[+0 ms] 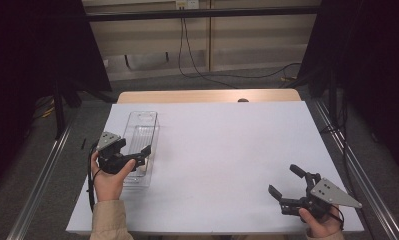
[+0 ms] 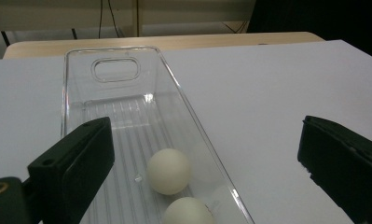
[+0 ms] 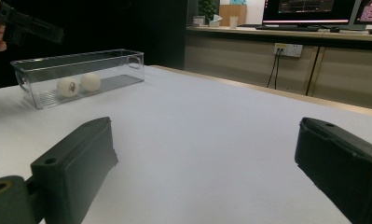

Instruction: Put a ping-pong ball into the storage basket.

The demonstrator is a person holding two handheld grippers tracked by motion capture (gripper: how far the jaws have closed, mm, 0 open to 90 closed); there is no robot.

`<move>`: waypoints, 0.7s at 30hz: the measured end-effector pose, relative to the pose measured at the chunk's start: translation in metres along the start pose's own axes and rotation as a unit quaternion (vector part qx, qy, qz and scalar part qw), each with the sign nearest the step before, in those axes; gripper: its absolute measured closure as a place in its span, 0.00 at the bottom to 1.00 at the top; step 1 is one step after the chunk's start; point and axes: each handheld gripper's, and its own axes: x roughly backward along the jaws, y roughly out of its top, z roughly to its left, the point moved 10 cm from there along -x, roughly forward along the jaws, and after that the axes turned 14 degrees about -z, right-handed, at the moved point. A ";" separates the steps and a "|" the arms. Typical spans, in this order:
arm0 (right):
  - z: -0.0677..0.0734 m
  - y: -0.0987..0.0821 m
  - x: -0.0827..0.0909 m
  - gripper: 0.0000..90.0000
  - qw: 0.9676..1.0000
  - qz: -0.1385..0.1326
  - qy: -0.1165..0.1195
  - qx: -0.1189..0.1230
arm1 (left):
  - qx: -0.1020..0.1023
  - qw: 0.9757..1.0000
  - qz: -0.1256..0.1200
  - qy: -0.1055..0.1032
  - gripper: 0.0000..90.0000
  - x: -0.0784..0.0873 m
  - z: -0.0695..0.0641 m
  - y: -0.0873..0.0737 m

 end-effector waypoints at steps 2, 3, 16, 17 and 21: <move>0.000 0.000 0.000 0.04 1.000 0.000 -0.001 -0.001 | -0.001 1.000 -0.002 -0.003 0.04 0.002 -0.002 -0.001; 0.000 0.000 0.000 0.04 1.000 0.000 -0.001 -0.001 | -0.006 1.000 -0.001 -0.005 0.04 0.003 -0.002 -0.002; -0.001 0.000 0.001 0.04 1.000 0.000 -0.003 -0.002 | -0.009 1.000 -0.016 -0.023 0.03 0.008 -0.007 -0.011; -0.001 0.000 0.001 0.04 1.000 0.000 -0.003 -0.002 | -0.005 1.000 -0.020 -0.022 0.03 0.009 -0.007 -0.011; -0.002 0.000 0.000 0.04 1.000 0.000 -0.004 -0.001 | -0.003 0.999 -0.030 -0.018 0.03 0.013 -0.004 -0.012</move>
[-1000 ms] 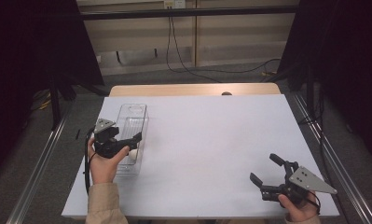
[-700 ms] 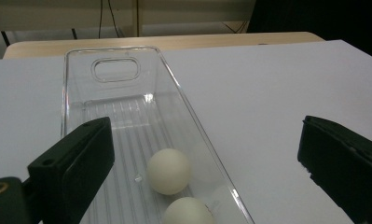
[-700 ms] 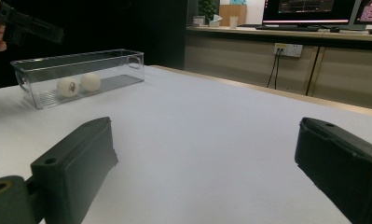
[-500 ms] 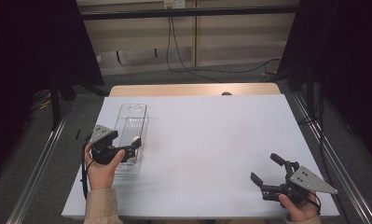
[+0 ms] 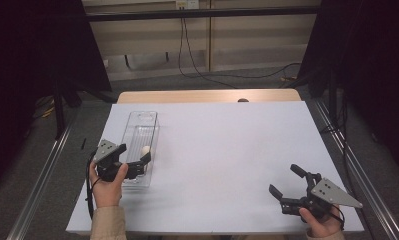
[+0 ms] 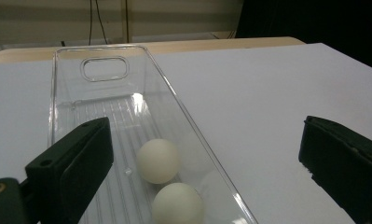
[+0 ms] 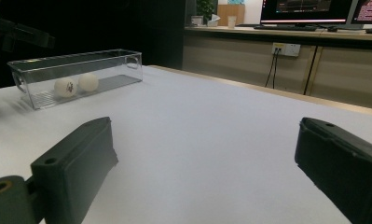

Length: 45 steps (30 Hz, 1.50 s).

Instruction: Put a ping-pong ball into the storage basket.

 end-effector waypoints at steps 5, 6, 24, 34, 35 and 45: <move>0.000 0.000 0.000 0.04 1.000 0.000 0.000 0.000 | 0.002 1.000 -0.003 -0.001 0.03 0.005 0.002 -0.004; 0.000 0.000 0.000 0.04 1.000 -0.001 0.000 0.000 | 0.003 1.000 -0.004 0.000 0.03 0.006 0.002 -0.005; -0.002 -0.001 0.000 0.04 1.000 0.000 -0.002 0.000 | 0.011 1.000 -0.024 -0.015 0.03 0.020 0.000 -0.011; -0.003 -0.001 0.000 0.04 1.000 0.000 -0.006 -0.001 | 0.010 0.999 -0.033 -0.018 0.03 0.025 -0.002 -0.014; -0.003 -0.001 0.000 0.04 1.000 0.000 -0.006 -0.001 | 0.009 0.999 -0.032 -0.019 0.03 0.026 -0.002 -0.015; -0.003 0.000 0.000 0.04 1.000 -0.001 -0.005 -0.001 | 0.007 0.999 -0.035 -0.026 0.03 0.027 -0.007 -0.018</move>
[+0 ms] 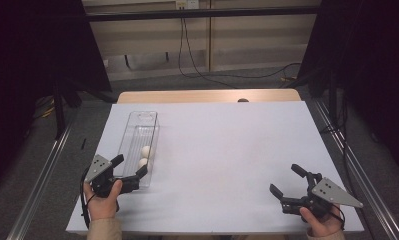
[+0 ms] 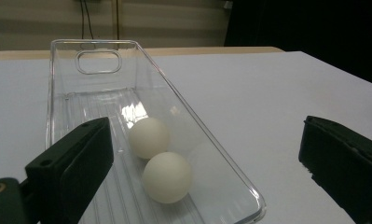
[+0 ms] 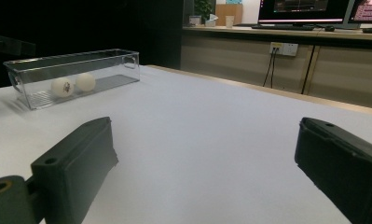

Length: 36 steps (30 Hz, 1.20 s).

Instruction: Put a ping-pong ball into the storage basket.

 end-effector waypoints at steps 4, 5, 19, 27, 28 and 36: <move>0.000 0.000 0.000 0.04 1.000 0.001 0.000 0.000 | -0.002 1.000 -0.001 -0.005 0.03 0.001 -0.002 -0.001; 0.000 0.000 0.000 0.04 1.000 0.000 0.000 -0.001 | -0.002 1.000 -0.001 -0.005 0.03 0.001 -0.002 -0.002; 0.000 0.000 0.000 0.04 1.000 0.001 0.000 0.001 | 0.004 1.000 -0.006 0.002 0.03 0.007 0.002 -0.006; 0.000 0.000 0.000 0.04 1.000 0.001 0.000 0.001 | 0.008 1.000 -0.008 0.005 0.03 0.010 0.004 -0.008; 0.000 0.000 0.000 0.04 1.000 0.001 0.000 0.001 | 0.010 1.000 -0.009 0.006 0.03 0.010 0.004 -0.008; 0.000 0.000 0.000 0.04 1.000 0.001 0.000 0.001 | 0.008 1.000 -0.005 0.004 0.03 0.014 0.003 -0.011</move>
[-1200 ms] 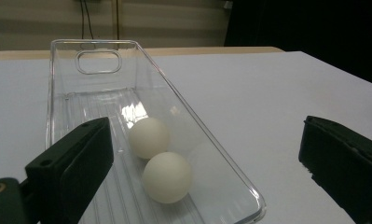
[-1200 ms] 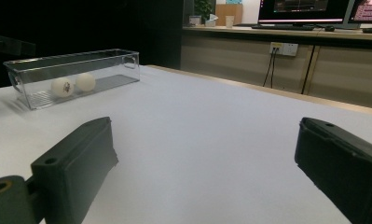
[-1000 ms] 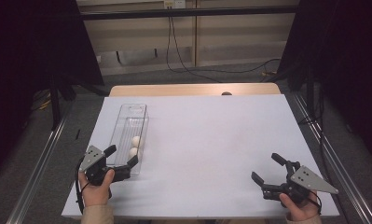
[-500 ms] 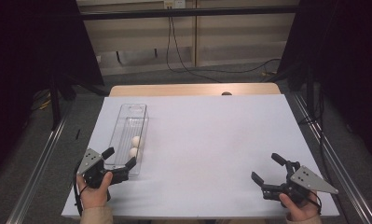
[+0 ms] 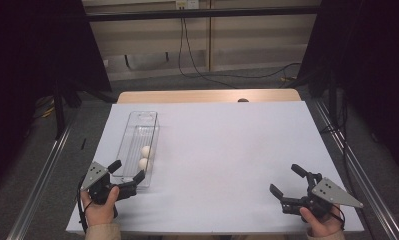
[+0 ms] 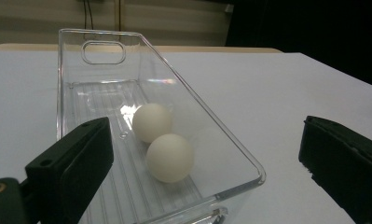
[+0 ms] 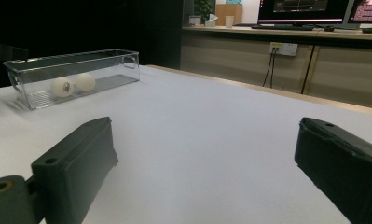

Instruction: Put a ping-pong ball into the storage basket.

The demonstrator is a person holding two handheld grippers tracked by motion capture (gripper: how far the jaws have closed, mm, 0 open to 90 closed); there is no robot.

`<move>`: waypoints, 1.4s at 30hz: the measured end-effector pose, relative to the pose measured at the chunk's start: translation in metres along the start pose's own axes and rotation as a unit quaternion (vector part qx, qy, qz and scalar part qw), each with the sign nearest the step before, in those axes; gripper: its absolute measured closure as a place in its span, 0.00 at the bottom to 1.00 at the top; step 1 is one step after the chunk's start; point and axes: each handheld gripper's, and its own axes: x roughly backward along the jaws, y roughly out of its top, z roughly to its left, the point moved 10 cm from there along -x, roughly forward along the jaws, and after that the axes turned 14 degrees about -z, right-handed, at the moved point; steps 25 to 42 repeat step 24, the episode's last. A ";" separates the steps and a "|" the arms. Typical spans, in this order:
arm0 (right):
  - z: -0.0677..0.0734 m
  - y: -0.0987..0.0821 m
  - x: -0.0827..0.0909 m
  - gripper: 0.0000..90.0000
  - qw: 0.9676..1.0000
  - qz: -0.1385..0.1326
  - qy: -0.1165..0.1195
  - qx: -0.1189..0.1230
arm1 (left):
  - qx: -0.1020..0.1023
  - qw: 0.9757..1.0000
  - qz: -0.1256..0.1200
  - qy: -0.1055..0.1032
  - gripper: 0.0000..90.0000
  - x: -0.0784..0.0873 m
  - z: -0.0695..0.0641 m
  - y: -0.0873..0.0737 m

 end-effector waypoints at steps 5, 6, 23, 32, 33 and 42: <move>0.001 0.000 0.000 0.04 1.000 0.001 0.001 0.001 | 0.003 1.000 -0.003 0.001 0.03 0.001 0.000 -0.001; 0.001 0.000 0.000 0.04 1.000 0.001 0.002 0.001 | 0.003 1.000 -0.002 0.002 0.03 0.001 0.000 -0.002; 0.001 0.000 0.000 0.05 1.000 0.001 0.003 0.003 | 0.001 1.000 0.005 0.004 0.03 0.000 -0.001 -0.006; 0.001 0.000 0.000 0.05 1.000 0.001 0.003 0.003 | -0.001 1.000 0.008 0.003 0.03 0.000 0.000 -0.006; 0.001 0.000 0.000 0.05 1.000 0.001 0.003 0.003 | -0.001 1.000 0.008 0.003 0.03 0.000 0.000 -0.006; 0.001 0.000 0.000 0.05 1.000 0.001 0.003 0.003 | -0.001 1.000 0.008 0.003 0.03 0.000 0.000 -0.006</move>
